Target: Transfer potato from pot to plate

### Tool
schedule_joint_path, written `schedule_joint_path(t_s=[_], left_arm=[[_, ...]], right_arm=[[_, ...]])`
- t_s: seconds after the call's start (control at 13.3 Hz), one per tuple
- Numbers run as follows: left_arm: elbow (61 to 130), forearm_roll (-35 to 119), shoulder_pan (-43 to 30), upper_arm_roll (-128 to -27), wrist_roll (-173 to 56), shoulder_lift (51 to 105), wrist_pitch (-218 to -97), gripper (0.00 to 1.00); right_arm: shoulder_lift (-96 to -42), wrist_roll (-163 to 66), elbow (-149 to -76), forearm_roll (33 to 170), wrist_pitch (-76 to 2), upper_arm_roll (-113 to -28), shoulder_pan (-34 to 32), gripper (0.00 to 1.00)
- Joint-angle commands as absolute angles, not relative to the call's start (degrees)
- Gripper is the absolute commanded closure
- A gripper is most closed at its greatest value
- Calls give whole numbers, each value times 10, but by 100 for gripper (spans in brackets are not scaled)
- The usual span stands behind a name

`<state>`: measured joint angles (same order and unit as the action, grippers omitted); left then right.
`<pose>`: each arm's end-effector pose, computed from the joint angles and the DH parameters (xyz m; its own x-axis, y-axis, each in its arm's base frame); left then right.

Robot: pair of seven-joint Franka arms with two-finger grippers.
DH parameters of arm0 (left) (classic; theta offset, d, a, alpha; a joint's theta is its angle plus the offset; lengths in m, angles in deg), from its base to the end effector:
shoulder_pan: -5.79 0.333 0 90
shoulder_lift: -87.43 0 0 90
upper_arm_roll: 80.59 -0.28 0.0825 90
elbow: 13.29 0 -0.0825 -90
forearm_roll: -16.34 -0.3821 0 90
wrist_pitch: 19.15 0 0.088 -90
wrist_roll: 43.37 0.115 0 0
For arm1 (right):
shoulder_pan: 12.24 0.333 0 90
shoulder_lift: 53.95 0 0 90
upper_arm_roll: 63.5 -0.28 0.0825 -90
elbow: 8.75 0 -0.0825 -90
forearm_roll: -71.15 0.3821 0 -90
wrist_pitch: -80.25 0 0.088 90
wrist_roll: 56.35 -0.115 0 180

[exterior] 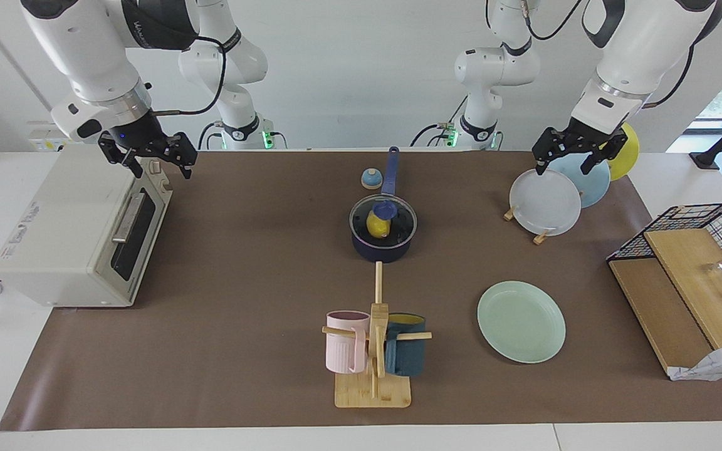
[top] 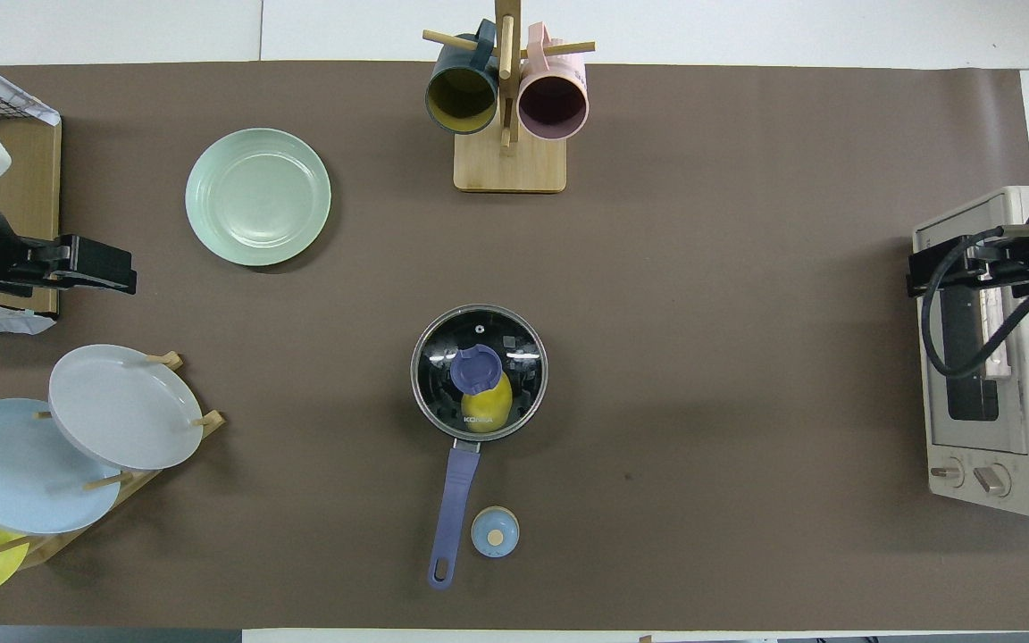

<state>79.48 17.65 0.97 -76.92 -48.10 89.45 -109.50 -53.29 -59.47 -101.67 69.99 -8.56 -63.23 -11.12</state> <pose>0.5365 -0.0833 0.5776 0.9978 -0.0654 -0.0087 -0.0652 -0.9977 0.0200 0.5452 0.0057 0.5612 0.9975 -0.0400 -0.0590 -0.0387 -0.9990 0.0234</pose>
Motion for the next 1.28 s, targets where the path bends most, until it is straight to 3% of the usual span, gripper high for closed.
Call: schedule_joint_path(t_s=[0.0, 0.75, 1.05, 1.2], left_arm=[[810, 179, 17, -766, -481, 909, -1098, 0], [810, 179, 17, -766, -481, 909, -1098, 0], [810, 179, 17, -766, -481, 909, -1099, 0], [810, 179, 17, -766, -481, 909, -1098, 0]], right_arm=[[-533, -579, -1015, 710, -90, -635, -121, 0], [-529, -580, -1027, 708, -94, -636, -117, 0], [-511, -535, -1090, 713, -179, -640, -113, 0], [-531, -570, -1083, 738, -191, -642, -54, 0]])
